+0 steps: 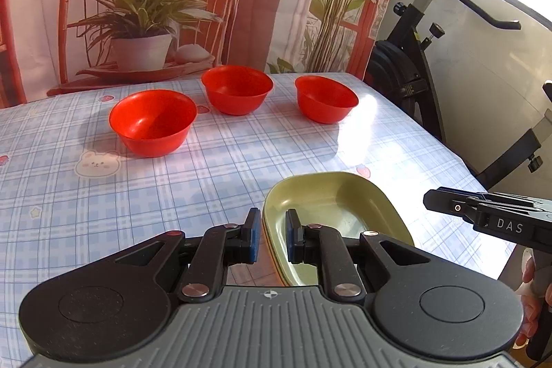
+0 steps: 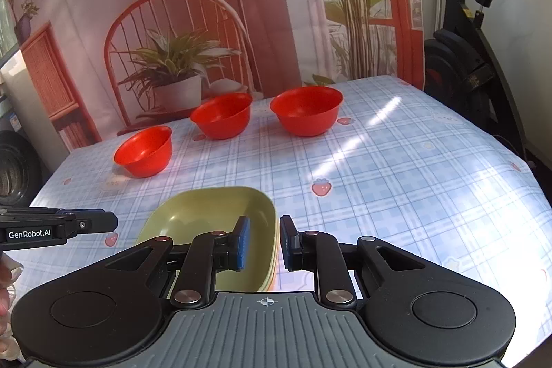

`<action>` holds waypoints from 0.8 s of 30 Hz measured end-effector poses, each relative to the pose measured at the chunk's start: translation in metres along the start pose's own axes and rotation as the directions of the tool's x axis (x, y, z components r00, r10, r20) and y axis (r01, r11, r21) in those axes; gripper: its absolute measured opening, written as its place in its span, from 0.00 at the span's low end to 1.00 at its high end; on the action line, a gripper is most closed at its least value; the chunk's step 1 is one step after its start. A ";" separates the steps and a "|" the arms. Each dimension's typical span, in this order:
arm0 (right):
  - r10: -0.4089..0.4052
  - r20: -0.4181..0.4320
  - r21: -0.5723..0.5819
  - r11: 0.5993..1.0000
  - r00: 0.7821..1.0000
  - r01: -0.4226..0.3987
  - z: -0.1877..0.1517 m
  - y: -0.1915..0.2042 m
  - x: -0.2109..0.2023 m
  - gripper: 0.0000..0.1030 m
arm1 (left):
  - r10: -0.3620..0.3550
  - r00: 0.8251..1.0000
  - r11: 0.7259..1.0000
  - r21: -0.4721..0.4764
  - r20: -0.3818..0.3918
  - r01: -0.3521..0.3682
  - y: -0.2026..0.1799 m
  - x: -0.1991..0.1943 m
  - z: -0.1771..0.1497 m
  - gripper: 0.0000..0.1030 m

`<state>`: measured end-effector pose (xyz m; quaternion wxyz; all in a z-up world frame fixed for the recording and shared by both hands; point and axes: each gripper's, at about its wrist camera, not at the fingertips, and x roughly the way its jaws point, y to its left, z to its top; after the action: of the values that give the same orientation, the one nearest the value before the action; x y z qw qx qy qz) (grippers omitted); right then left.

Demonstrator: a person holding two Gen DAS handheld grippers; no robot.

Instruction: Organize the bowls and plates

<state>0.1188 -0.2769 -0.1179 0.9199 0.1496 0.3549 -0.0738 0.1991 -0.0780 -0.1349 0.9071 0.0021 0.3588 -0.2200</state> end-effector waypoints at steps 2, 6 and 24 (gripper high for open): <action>0.003 0.034 0.004 1.000 0.999 -0.003 0.014 -0.004 -0.007 0.18 | 0.019 0.999 1.000 0.016 0.037 -0.019 0.002 -0.008 0.011 0.16; -0.004 0.112 0.028 1.000 0.994 0.001 0.037 -0.015 -0.019 0.18 | 0.024 0.997 1.000 0.001 0.071 -0.024 0.011 -0.019 0.030 0.21; -0.038 0.145 -0.084 0.995 0.989 0.051 0.111 -0.059 0.049 0.19 | -0.028 0.998 1.000 -0.012 0.056 0.029 -0.013 0.054 0.112 0.35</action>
<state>0.2108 -0.3701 -0.0855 0.9468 0.0954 0.2940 -0.0894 0.3017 -0.1293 -0.0848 0.9136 -0.0149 0.3346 -0.2306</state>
